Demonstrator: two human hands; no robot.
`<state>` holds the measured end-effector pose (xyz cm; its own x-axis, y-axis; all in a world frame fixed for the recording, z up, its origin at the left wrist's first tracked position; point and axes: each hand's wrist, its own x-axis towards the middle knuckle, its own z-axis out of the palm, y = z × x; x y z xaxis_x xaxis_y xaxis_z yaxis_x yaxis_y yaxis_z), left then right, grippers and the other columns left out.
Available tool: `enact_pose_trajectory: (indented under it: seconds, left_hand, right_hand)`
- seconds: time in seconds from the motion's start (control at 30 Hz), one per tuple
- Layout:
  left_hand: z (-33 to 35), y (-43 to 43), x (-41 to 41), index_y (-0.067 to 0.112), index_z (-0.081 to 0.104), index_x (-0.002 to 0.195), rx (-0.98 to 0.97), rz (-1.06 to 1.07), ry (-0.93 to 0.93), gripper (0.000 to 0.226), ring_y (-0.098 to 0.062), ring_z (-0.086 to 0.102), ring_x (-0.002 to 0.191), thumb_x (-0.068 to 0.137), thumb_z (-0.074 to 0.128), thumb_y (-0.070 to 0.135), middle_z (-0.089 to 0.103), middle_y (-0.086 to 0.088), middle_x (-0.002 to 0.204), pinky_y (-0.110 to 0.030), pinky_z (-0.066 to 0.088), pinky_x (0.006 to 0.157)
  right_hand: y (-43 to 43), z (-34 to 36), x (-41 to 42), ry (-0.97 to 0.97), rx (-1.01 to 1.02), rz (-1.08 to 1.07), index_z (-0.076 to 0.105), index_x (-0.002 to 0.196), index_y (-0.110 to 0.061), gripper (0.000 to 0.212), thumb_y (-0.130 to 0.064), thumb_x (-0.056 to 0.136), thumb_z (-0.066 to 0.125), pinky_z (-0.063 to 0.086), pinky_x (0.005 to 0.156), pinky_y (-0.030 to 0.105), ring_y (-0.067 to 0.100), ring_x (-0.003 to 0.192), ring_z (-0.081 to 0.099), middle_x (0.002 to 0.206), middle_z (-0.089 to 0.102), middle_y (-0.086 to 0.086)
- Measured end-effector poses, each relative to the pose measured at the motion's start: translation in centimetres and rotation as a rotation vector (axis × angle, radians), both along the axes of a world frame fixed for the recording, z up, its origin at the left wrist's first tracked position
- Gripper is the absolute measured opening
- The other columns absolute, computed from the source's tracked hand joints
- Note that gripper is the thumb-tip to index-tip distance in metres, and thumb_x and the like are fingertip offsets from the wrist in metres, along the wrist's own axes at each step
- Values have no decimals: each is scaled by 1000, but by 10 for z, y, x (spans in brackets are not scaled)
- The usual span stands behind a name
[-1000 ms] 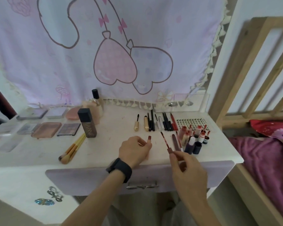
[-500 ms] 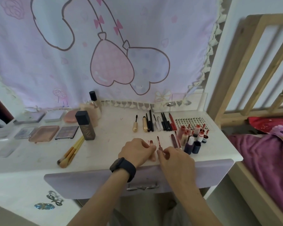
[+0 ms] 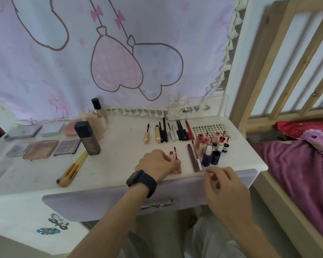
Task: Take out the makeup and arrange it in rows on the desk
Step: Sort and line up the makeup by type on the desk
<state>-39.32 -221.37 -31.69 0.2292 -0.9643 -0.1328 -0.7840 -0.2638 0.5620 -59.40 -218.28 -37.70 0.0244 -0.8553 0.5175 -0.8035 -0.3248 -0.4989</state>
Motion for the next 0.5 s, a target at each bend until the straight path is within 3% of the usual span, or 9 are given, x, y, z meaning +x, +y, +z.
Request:
enact_pose_trajectory:
  seconds: [0.1, 0.2, 0.37, 0.5]
  left_hand:
    - [1, -4, -6, 26, 65, 74, 17, -14, 5, 34, -17, 67, 80, 83, 67, 59, 68, 6, 77, -31, 54, 70]
    - [0, -8, -13, 25, 68, 76, 29, -7, 37, 36, -19, 70, 81, 82, 69, 60, 74, 0, 84, -38, 59, 79]
    - [-1, -11, -25, 23, 68, 72, 29, -2, 32, 38, -20, 70, 81, 81, 69, 60, 74, 0, 82, -38, 59, 78]
    - [-2, -13, -29, 20, 73, 81, 25, 5, 27, 41, -21, 70, 81, 82, 68, 60, 75, -3, 85, -37, 58, 77]
  right_hand:
    - [-14, -13, -30, 69, 7, -77, 69, 108, -15, 33, -38, 99, 47, 45, 83, 30, 20, 92, 56, 105, 64, 4]
    - [-28, -17, -49, 66, 1, -206, 64, 116, -15, 28, -29, 93, 56, 43, 91, 38, 27, 106, 55, 117, 63, 8]
    - [-49, -29, -53, 119, 27, -267, 59, 133, -8, 51, -36, 93, 43, 38, 108, 51, 30, 135, 46, 142, 56, 11]
    - [-54, -47, -49, 126, 6, -266, 55, 139, -4, 57, -37, 99, 33, 29, 117, 52, 29, 142, 42, 147, 52, 13]
